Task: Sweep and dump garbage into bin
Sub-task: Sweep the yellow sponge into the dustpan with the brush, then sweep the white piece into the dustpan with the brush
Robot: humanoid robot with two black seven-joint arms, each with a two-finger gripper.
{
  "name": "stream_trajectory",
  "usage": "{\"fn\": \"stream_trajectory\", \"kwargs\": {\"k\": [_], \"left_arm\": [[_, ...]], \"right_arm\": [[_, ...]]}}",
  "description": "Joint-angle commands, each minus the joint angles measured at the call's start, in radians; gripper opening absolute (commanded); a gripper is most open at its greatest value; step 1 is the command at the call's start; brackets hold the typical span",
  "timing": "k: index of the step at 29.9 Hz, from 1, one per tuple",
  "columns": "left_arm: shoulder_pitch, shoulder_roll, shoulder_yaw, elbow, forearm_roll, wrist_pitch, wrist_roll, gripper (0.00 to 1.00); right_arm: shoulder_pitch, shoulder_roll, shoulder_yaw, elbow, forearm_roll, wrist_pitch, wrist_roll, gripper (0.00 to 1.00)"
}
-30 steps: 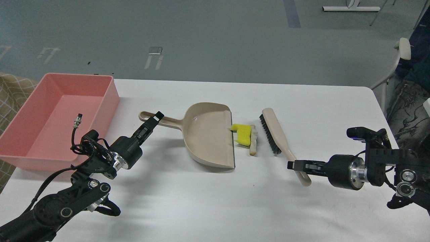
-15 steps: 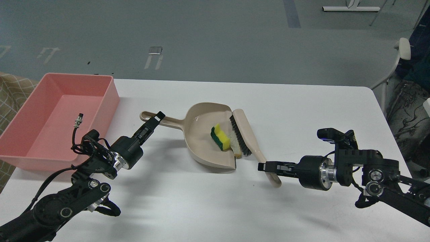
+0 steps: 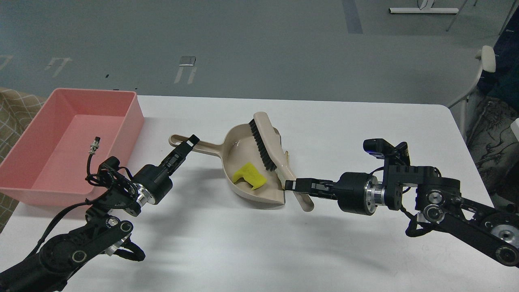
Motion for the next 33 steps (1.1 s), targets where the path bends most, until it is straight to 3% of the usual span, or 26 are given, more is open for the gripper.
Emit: {"fn": "stream_trajectory", "kwargs": {"k": [1,7,13,18,24,33], "left_arm": [[-0.006,-0.002,0.000,0.000,0.000,-0.001,-0.001,0.00],[-0.009,-0.003,0.000,0.000,0.000,-0.001,-0.001,0.00],[-0.009,-0.003,0.000,0.000,0.000,-0.001,0.001,0.00],[-0.009,-0.002,0.002,0.000,0.000,-0.001,0.001,0.00],[-0.009,0.000,0.000,0.000,-0.002,-0.001,-0.001,0.00],[-0.011,-0.002,0.000,0.002,-0.005,-0.001,0.001,0.00]], "right_arm": [[0.000,-0.100,0.001,-0.003,0.000,0.033,-0.022,0.00],[-0.026,-0.226,0.009,-0.006,0.033,0.039,-0.022,0.00],[-0.051,-0.247,0.005,-0.007,0.244,0.038,-0.039,0.00],[-0.081,-0.223,0.005,-0.009,0.253,0.039,-0.043,0.00],[-0.103,-0.142,0.005,-0.012,0.267,0.038,-0.112,0.00],[-0.098,-0.039,0.009,-0.012,0.267,0.041,-0.140,0.00]]}}
